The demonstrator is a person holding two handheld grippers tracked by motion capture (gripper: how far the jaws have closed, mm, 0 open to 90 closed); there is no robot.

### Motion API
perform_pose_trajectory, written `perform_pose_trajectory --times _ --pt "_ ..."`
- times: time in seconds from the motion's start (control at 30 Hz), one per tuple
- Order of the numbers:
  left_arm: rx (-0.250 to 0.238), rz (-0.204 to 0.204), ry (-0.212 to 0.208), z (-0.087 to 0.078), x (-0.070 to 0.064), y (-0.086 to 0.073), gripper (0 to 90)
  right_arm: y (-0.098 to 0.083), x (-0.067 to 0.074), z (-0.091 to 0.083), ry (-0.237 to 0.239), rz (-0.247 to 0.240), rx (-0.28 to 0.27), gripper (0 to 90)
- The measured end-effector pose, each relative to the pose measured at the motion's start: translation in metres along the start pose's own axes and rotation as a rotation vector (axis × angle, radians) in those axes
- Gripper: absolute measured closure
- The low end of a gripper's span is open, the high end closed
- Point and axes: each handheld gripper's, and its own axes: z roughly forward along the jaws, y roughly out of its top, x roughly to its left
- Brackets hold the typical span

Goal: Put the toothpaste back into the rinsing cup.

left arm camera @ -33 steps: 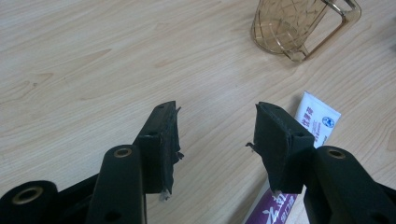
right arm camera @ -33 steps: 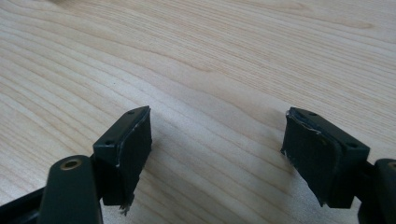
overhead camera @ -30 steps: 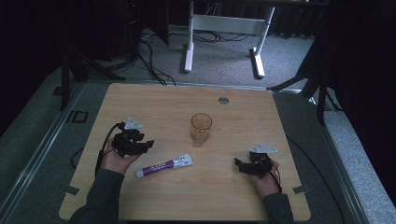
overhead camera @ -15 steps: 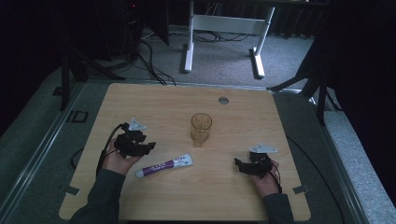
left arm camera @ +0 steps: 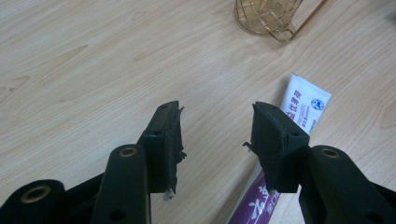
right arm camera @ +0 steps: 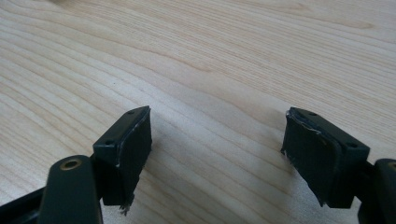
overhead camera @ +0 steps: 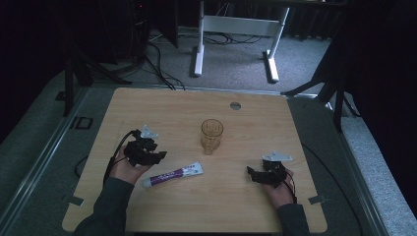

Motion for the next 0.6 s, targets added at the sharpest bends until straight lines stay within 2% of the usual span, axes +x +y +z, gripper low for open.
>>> perform_pose_trajectory --times 0.33,0.43,0.6 --pt "0.017 0.018 0.000 0.0024 -0.0031 0.0010 52.4 0.0000 0.0000 0.0000 0.000 0.000 0.000 23.6" --pt "0.037 0.039 -0.006 0.0051 -0.0051 0.0012 52.9 0.0000 0.0000 0.0000 0.000 -0.001 0.000 23.6" --pt "0.050 0.050 -0.012 0.0072 -0.0074 0.0016 53.7 0.0000 0.0000 0.0000 0.000 0.000 0.000 23.5"
